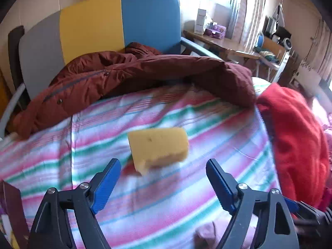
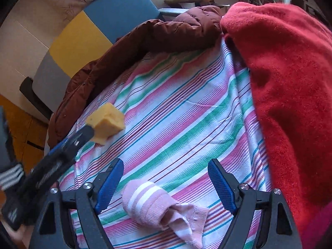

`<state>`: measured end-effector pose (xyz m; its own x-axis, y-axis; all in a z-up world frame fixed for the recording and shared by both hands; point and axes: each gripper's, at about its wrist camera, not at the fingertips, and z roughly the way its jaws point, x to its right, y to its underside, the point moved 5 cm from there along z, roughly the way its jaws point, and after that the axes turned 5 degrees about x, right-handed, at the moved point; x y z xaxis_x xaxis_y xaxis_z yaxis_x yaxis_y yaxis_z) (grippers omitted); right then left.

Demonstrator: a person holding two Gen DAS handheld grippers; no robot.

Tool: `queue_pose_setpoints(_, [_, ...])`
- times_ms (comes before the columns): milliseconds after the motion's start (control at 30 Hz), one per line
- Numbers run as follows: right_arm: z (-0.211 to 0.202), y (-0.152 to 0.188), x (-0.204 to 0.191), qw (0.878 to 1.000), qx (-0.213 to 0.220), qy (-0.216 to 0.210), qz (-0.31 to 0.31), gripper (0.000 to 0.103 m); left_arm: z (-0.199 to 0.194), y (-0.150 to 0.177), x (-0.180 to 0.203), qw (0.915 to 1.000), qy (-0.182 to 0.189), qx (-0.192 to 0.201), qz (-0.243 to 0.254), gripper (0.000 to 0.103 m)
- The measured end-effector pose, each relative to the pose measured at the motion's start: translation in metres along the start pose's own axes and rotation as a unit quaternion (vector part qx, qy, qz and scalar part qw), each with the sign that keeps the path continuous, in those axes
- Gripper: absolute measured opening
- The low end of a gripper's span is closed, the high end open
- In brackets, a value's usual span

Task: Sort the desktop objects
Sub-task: 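Grasp the yellow sponge with the left gripper while the right holds the sock, then carry the yellow sponge and pink sock over the gold box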

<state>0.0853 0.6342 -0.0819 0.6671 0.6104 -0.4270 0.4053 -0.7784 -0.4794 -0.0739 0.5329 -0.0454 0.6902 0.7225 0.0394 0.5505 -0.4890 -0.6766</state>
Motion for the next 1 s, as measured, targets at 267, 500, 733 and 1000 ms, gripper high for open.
queue_pose_setpoints(267, [0.000, -0.001, 0.001, 1.000, 0.001, -0.009, 0.007, 0.085, 0.039, -0.011, -0.003, 0.9988, -0.042, -0.025, 0.000, 0.096])
queue_pose_setpoints(500, [0.004, 0.003, -0.006, 1.000, -0.010, -0.006, -0.013, 0.086, 0.068, -0.005, -0.014, 0.9967, -0.047, -0.058, -0.032, 0.091])
queue_pose_setpoints(733, [0.015, 0.012, -0.016, 0.998, -0.041, -0.010, -0.047, 0.086, 0.057, 0.002, -0.014, 0.9984, -0.014, -0.047, -0.027, 0.070])
queue_pose_setpoints(1000, [0.032, 0.025, -0.026, 0.992, -0.088, -0.007, -0.086, 0.086, 0.005, 0.019, -0.044, 0.9979, -0.023, -0.019, -0.058, 0.070])
